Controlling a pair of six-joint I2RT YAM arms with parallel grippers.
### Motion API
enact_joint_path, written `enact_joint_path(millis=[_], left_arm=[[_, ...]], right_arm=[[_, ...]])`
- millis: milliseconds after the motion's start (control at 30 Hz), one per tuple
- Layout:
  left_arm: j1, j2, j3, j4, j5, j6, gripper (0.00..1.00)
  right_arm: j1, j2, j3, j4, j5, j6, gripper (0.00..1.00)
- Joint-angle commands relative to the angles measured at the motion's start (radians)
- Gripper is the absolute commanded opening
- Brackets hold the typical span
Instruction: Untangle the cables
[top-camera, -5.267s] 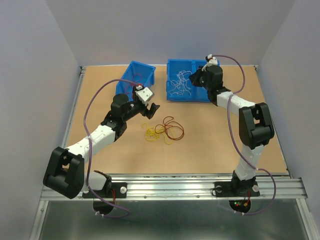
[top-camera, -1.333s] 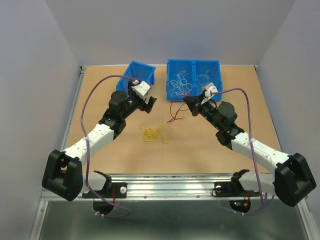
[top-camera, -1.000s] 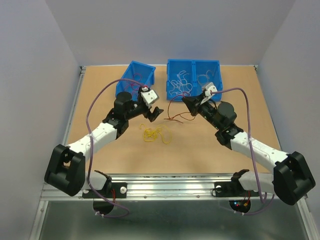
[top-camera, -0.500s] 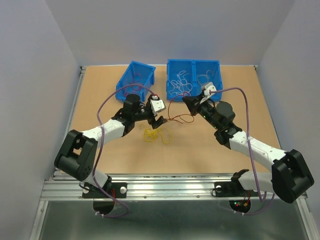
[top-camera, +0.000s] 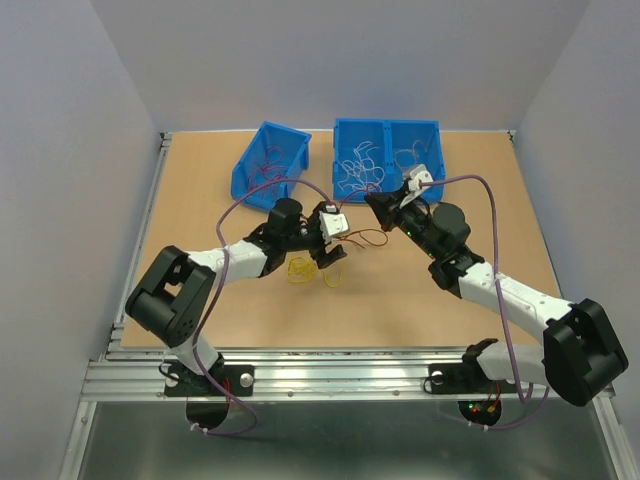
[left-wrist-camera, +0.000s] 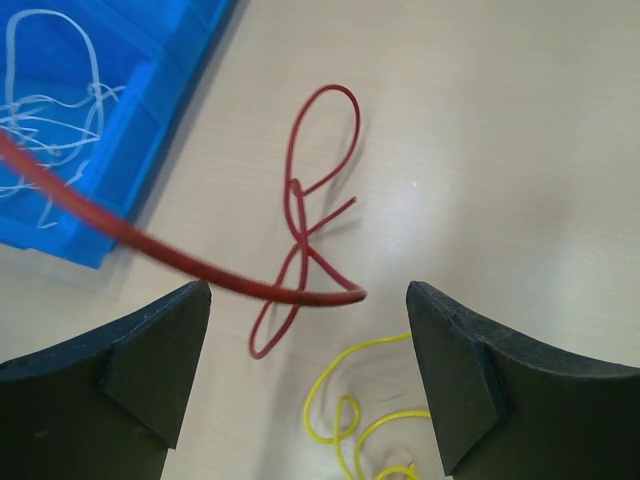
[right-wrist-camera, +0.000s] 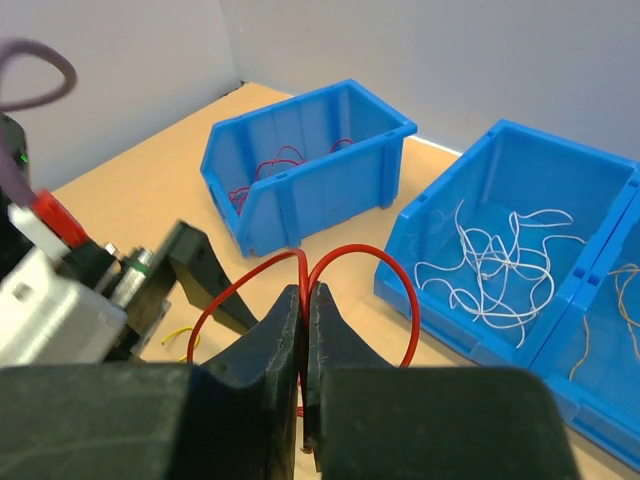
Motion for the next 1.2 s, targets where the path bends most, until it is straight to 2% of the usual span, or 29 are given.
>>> enact_joint_path(millis=[0, 233, 367, 400, 433, 467, 500, 633, 733, 800, 867, 900, 967, 1000, 1033, 1167], left_arm=[[-0.029, 0.041, 0.049, 0.035, -0.040, -0.004, 0.91], [-0.040, 0.104, 0.124, 0.104, -0.103, -0.107, 0.83], [-0.040, 0.154, 0.161, 0.121, -0.087, -0.153, 0.71], [-0.041, 0.160, 0.170, 0.119, -0.080, -0.157, 0.49], [-0.041, 0.167, 0.172, 0.119, -0.081, -0.156, 0.35], [-0.041, 0.173, 0.173, 0.121, -0.092, -0.159, 0.10], [-0.041, 0.171, 0.172, 0.121, -0.101, -0.160, 0.00], [-0.040, 0.130, 0.152, 0.123, -0.098, -0.157, 0.00], [-0.040, 0.055, 0.131, 0.119, -0.106, -0.154, 0.00], [-0.040, 0.026, 0.127, 0.095, -0.127, -0.153, 0.00], [-0.038, -0.008, 0.141, 0.054, -0.135, -0.145, 0.00], [-0.034, -0.022, 0.149, 0.022, -0.140, -0.147, 0.00], [-0.028, -0.048, 0.150, -0.002, -0.146, -0.150, 0.00], [-0.023, -0.079, 0.150, -0.023, -0.153, -0.157, 0.00], [-0.011, -0.093, 0.155, -0.034, -0.156, -0.163, 0.00], [0.044, -0.165, 0.161, -0.071, -0.178, -0.206, 0.00]], right_arm=[[-0.007, -0.009, -0.006, 0.067, 0.013, 0.011, 0.01], [-0.007, -0.006, -0.003, 0.067, 0.001, 0.016, 0.00], [-0.007, 0.004, 0.003, 0.067, -0.007, 0.024, 0.01], [-0.007, 0.010, 0.006, 0.067, -0.008, 0.025, 0.01], [-0.007, 0.011, 0.008, 0.067, -0.010, 0.025, 0.00], [-0.007, 0.013, 0.009, 0.067, -0.010, 0.027, 0.01], [-0.007, 0.017, 0.009, 0.067, -0.011, 0.027, 0.01], [-0.007, 0.014, 0.005, 0.067, 0.001, 0.027, 0.01], [-0.007, 0.004, -0.001, 0.065, 0.035, 0.025, 0.13], [-0.008, -0.001, -0.006, 0.059, 0.056, 0.022, 0.16], [-0.008, -0.010, -0.012, 0.056, 0.069, 0.016, 0.26], [-0.008, -0.015, -0.017, 0.055, 0.081, 0.013, 0.46], [-0.010, -0.021, -0.021, 0.053, 0.092, 0.010, 0.66], [-0.008, -0.029, -0.026, 0.053, 0.096, 0.011, 0.71], [-0.010, -0.033, -0.027, 0.053, 0.107, 0.008, 0.81], [-0.013, -0.055, -0.043, 0.053, 0.115, 0.007, 0.93]])
